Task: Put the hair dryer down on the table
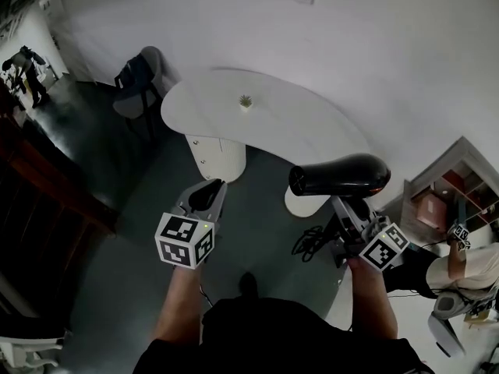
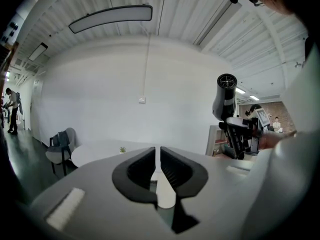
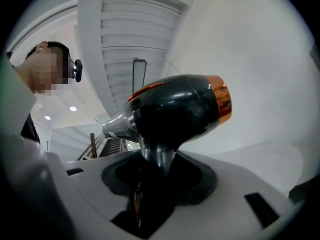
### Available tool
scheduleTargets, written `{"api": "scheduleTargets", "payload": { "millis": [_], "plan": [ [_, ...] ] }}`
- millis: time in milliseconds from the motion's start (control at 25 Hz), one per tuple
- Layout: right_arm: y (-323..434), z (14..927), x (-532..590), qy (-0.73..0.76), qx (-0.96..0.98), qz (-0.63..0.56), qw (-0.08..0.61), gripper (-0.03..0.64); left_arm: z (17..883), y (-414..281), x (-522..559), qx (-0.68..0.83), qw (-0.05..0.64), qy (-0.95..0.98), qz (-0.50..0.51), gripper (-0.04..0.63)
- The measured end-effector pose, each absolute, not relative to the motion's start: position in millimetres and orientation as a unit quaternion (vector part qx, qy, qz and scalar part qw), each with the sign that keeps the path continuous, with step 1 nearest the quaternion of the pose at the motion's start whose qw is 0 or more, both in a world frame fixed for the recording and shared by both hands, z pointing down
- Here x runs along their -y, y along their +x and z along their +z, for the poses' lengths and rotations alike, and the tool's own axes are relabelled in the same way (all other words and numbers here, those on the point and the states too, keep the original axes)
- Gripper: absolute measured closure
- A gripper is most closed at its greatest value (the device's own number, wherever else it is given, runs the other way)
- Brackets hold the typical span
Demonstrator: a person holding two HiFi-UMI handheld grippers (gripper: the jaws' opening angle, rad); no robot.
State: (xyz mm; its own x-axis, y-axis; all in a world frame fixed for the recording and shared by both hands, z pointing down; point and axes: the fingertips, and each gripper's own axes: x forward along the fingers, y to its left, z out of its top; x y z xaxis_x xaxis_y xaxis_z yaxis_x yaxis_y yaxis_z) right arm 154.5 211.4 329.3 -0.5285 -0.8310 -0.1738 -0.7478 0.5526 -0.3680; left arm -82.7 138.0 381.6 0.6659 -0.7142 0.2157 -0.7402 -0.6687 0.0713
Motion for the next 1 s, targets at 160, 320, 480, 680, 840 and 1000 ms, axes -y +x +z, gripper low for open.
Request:
{"api": "scheduleTargets", "payload": {
  "millis": [160,320,480,680,840,1000],
  "plan": [
    [136,329,-181,-0.46,-0.866,-0.124,0.155,0.442,382,-104,-103,0.402,0.077,0.908,0.084,0.555],
    [127,330,-166,-0.458,-0.869,-0.12,0.145,0.442,374,-126,-80,0.42,0.073,0.902,0.075,0.555],
    [125,337,-152,-0.459,-0.867,-0.131,0.145,0.442,377,-141,-64,0.432,0.08,0.895,0.073,0.555],
    [131,348,-122,-0.453,-0.866,-0.145,0.153,0.442,385,-140,-38,0.436,0.087,0.892,0.082,0.555],
    [140,359,-78,-0.447,-0.866,-0.156,0.161,0.442,396,-129,-6,0.438,0.095,0.889,0.096,0.555],
    [152,365,-21,-0.439,-0.868,-0.163,0.163,0.442,403,-113,38,0.439,0.099,0.886,0.109,0.555]
  ]
}}
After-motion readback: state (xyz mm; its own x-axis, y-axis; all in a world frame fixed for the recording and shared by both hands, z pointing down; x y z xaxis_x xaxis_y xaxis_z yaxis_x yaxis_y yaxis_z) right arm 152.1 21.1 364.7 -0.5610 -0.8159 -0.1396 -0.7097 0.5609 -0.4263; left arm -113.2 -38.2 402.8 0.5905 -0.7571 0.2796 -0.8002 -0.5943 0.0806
